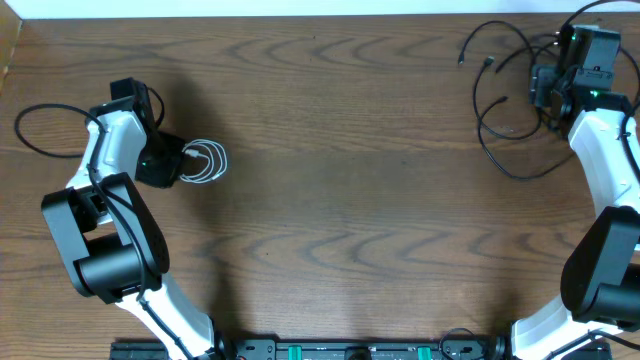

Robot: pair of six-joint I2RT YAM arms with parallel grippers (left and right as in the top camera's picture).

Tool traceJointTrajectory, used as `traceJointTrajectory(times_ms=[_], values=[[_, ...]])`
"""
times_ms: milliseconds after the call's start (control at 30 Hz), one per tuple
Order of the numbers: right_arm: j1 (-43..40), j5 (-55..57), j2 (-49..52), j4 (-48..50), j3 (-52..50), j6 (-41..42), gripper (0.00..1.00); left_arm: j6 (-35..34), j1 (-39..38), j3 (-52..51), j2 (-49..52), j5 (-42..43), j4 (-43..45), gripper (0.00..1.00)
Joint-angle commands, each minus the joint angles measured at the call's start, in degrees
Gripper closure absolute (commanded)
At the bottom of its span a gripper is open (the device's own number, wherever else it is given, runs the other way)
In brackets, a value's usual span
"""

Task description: Untangle cables

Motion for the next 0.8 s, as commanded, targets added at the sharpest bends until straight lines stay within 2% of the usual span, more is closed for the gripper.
traceJointTrajectory(times_ms=[0, 100, 300, 400, 433, 467, 500, 600, 667, 767], values=[[0.7, -23.69, 0.57, -0.72, -0.04, 4.96, 0.12, 12.94, -0.7, -0.55, 0.68, 10.6, 3.37, 0.92], [1.42, -31.15, 0.57, -2.49, -0.07, 7.65, 0.01, 22.43, -1.44, -0.55, 0.68, 19.82, 6.58, 0.93], [4.68, -38.32, 0.63, -8.37, -0.07, 10.56, 0.01, 39.06, -3.78, -0.55, 0.68, 40.54, 10.08, 0.93], [6.75, -41.0, 0.83, -10.05, -0.09, 10.54, 0.01, 43.17, -5.03, -0.55, 0.68, 48.11, 10.51, 0.93], [7.5, -41.07, 0.87, -10.54, -0.09, 10.56, 0.01, 43.67, -5.35, -0.55, 0.68, 50.36, 10.69, 0.93], [8.37, -41.11, 0.87, -11.02, -0.09, 10.75, 0.05, 43.78, -5.64, -0.55, 0.68, 53.24, 10.91, 0.93], [9.81, -41.24, 0.9, -11.69, -0.09, 11.89, 0.09, 43.78, -5.86, -0.55, 0.68, 59.45, 11.56, 0.93], [13.18, -42.56, 0.9, -12.07, -0.11, 13.57, 0.11, 43.5, -5.86, -0.55, 0.68, 70.6, 13.51, 0.92], [15.93, -44.22, 0.9, -11.5, -0.11, 13.55, 0.12, 39.6, -5.86, -0.55, 0.68, 74.1, 14.64, 0.92], [20.24, -44.92, 0.87, -10.05, -0.11, 13.55, 0.11, 30.91, -5.99, -0.55, 0.68, 73.99, 15.17, 0.92]])
